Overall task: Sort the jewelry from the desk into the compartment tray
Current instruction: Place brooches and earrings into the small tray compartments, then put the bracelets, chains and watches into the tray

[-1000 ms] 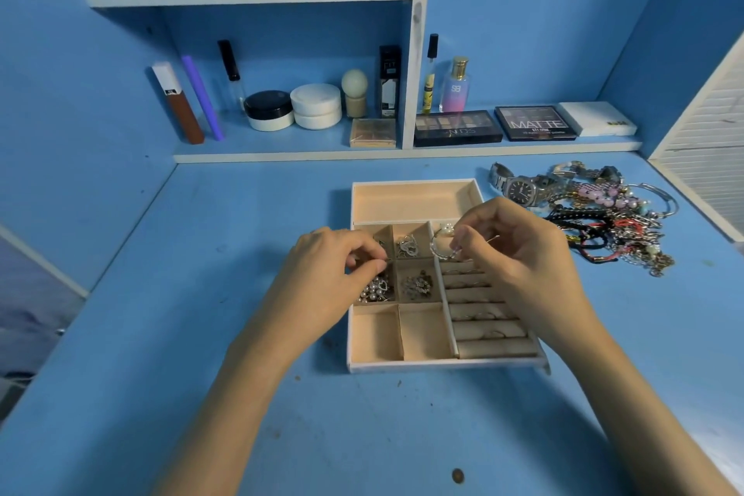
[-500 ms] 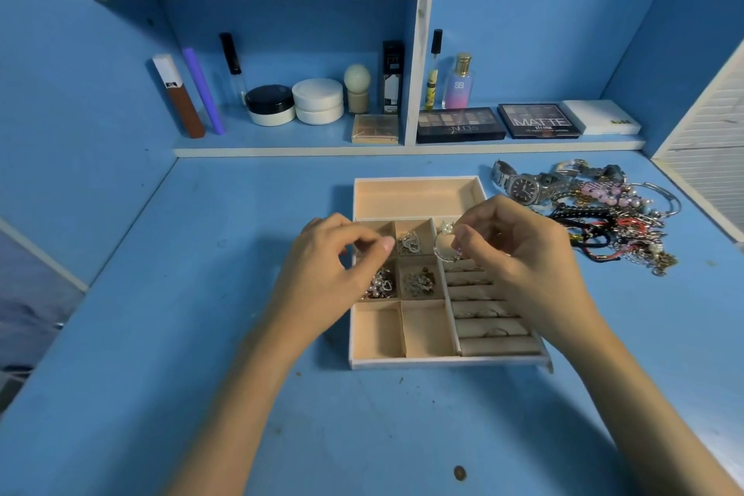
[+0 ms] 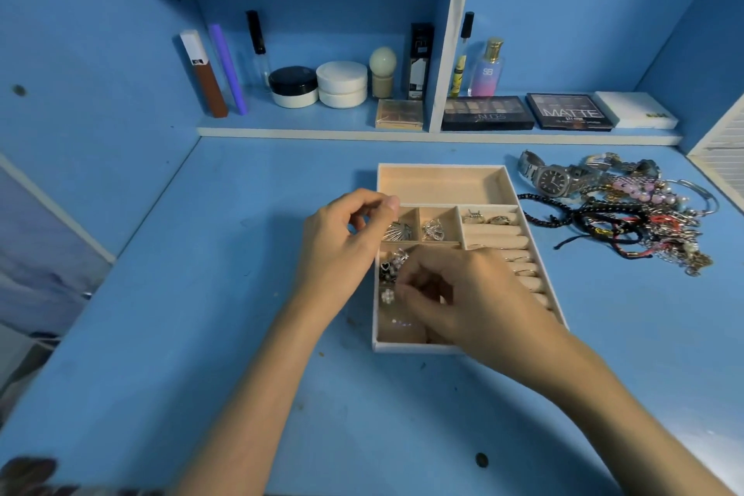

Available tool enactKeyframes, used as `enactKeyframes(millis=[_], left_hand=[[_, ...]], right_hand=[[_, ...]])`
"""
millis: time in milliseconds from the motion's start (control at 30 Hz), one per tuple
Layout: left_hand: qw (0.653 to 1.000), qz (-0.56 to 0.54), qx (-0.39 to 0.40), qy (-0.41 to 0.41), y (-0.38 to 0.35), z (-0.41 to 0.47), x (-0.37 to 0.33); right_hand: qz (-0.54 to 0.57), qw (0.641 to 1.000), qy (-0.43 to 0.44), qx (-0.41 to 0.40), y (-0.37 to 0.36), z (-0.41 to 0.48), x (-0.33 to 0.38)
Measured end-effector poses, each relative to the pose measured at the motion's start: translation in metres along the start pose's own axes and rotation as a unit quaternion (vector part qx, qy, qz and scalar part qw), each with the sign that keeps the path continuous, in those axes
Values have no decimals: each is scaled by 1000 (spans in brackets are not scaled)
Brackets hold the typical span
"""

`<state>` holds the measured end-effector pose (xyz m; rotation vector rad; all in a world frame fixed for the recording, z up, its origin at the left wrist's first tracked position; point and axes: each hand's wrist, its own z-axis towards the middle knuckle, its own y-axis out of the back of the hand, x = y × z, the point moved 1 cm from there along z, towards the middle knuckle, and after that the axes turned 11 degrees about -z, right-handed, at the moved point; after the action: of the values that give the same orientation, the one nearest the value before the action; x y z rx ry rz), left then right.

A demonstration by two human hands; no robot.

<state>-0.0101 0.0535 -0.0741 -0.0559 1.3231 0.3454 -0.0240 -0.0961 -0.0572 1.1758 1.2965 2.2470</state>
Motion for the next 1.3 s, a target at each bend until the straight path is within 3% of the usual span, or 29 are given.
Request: enactKeyframes(millis=[200, 400, 667, 933, 1133, 1300], left_hand=[[1000, 3, -5, -5, 0, 0, -1], [1000, 1, -5, -7, -2, -1, -2], [998, 45, 15, -36, -4, -4, -10], [990, 54, 117, -64, -59, 12, -37], [972, 82, 207, -76, -132, 13, -47], [949, 122, 276, -93, -182, 13, -46]], right_hand=[[-135, 990, 38, -15, -14, -2, -2], [-184, 981, 46, -32, -18, -2, -4], [-106, 991, 40, -72, -9, -5, -13], [-54, 978, -102, -171, 51, -23, -83], [-19, 930, -264, -254, 95, -54, -155], [-57, 900, -315, -297, 116, -75, -185]])
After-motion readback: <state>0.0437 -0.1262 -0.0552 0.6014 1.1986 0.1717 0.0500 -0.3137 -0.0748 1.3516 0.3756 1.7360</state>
